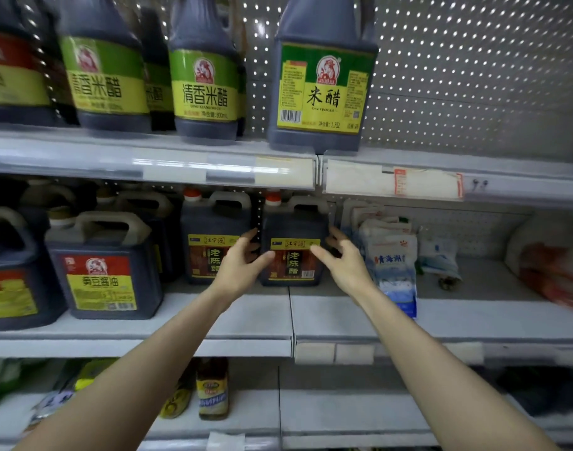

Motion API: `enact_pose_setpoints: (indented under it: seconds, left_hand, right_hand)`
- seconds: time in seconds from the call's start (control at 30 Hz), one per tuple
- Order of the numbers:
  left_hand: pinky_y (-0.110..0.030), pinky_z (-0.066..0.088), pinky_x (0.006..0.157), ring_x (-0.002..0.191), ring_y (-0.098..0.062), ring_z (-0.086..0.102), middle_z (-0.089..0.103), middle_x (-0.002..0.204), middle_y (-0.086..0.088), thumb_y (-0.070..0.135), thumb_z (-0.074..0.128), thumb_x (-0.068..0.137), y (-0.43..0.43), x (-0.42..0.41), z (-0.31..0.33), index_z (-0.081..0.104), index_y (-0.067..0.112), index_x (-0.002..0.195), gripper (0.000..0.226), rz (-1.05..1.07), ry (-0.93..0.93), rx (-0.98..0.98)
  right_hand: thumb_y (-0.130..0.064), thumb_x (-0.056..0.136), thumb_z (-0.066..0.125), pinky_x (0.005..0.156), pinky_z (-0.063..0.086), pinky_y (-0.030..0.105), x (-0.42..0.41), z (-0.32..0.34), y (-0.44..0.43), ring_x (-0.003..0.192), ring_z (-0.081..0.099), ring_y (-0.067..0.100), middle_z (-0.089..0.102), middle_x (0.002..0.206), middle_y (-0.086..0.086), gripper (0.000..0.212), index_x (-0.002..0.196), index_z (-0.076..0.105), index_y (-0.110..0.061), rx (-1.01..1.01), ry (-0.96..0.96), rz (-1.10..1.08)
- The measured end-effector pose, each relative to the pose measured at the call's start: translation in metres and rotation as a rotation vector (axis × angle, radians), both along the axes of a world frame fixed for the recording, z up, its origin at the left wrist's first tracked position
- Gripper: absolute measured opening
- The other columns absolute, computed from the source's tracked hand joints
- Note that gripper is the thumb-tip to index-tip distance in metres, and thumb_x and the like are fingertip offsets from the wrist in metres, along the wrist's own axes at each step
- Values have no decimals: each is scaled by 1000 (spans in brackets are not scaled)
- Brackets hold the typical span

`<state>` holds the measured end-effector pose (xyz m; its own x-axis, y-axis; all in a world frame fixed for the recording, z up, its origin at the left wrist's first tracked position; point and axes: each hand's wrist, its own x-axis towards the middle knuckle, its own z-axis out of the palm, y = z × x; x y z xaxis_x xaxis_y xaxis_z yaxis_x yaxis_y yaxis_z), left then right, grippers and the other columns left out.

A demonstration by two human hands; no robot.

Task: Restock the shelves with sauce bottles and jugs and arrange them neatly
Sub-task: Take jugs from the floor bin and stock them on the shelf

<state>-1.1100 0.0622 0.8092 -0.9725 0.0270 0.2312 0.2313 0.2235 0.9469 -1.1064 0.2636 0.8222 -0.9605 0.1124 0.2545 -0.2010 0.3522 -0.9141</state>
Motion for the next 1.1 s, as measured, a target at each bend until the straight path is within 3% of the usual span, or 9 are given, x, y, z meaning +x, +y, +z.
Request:
enact_pose_setpoints:
  seconds: [0.13,0.2,0.3,0.43,0.57,0.67,0.77,1.0,1.1]
  left_hand:
    - [-42,48,101,120,-17,53,55,130,-2,30,70,86,-23,50,26,40,26,142,64,-19,53,-51]
    - [-38,48,100,117,-16,54,56,126,-1,32,71,85,-33,71,38,42,25,141,63,-23,87,-73]
    - [-28,52,89,112,-14,58,59,122,-2,31,70,86,-53,104,56,44,22,139,60,-2,123,-37]
    - [-27,52,89,110,-14,59,59,119,0,25,68,87,-81,147,72,45,21,137,55,12,166,-13]
    - [-10,49,71,100,-5,59,60,110,5,22,69,86,-106,185,77,47,19,133,52,80,195,13]
    - [-14,47,76,99,-7,59,60,111,1,24,69,86,-115,214,68,47,17,134,53,124,180,3]
    - [-23,48,82,105,-14,60,61,113,-1,28,69,86,-127,246,39,48,20,133,52,134,92,29]
    - [-22,48,78,99,-16,62,63,108,-5,24,71,85,-174,295,-48,52,14,128,49,199,-78,-20]
    - [-15,49,71,99,-12,62,63,110,-4,23,69,86,-196,299,-91,51,14,129,47,176,-177,28]
  right_hand:
    - [-25,93,62,63,48,9,51,28,-21,109,50,7,51,139,5,60,147,37,-20,-17,12,24]
    - [-26,94,60,66,52,13,74,40,-32,103,52,5,52,136,4,57,146,38,-22,-29,29,35]
    - [-29,94,60,91,49,24,107,58,-49,112,53,9,56,130,3,54,144,41,-21,1,64,65]
    - [-28,95,59,90,44,23,139,77,-69,112,55,10,59,122,-2,51,143,42,-20,26,103,103]
    - [-30,95,59,93,46,28,169,86,-97,112,58,15,60,114,-6,50,141,44,-20,17,117,165]
    - [-33,93,61,96,48,33,189,73,-115,110,60,17,63,106,-9,49,138,47,-21,10,98,198]
    - [-35,93,61,91,48,30,210,47,-129,105,62,17,66,110,-3,47,136,49,-21,18,60,217]
    - [-31,93,62,74,47,17,252,-46,-171,99,65,15,68,109,2,42,132,53,-19,0,-156,265]
    - [-27,93,62,69,47,12,254,-88,-195,93,64,13,68,108,6,40,131,53,-16,23,-243,284]
